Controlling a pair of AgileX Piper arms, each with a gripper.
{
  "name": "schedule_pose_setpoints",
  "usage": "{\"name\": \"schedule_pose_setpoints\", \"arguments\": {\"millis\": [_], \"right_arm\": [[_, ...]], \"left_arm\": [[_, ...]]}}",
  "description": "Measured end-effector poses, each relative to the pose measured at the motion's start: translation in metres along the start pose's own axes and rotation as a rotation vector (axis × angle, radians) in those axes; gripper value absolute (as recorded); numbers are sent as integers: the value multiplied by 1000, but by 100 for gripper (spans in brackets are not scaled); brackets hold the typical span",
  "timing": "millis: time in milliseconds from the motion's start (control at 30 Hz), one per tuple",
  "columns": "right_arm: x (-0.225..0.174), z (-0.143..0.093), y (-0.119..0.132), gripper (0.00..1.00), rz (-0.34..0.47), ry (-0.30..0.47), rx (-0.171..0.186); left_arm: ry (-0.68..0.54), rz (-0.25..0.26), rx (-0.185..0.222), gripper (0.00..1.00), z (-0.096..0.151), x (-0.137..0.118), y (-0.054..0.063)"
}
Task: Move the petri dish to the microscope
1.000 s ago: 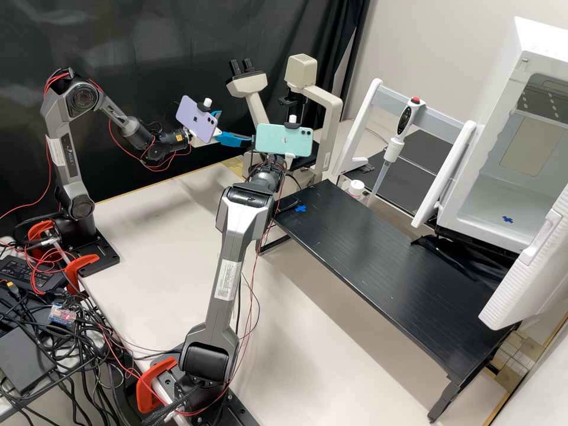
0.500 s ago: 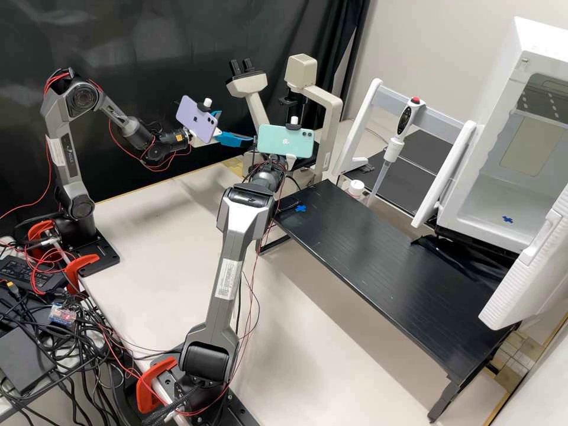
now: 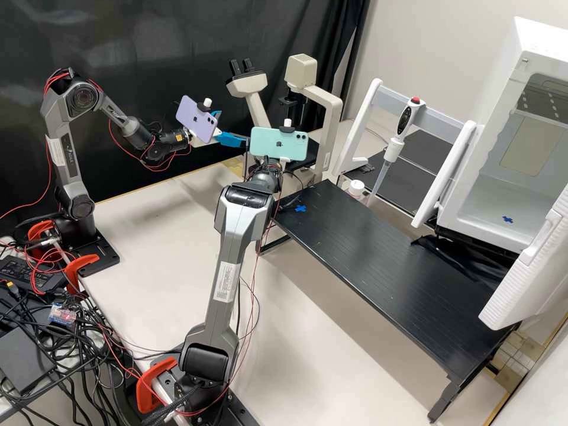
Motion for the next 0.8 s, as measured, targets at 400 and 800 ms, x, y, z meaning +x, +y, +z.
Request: {"name": "schedule_pose_setpoints", "arguments": {"millis": [400,800], "right_arm": [[-59,3,-3,100,81,43,-23],[-183,11,8,100,469,174,-116]], "left_arm": [[0,0,0,100,0,0,0],[0,0,0,100,0,0,0]]}}
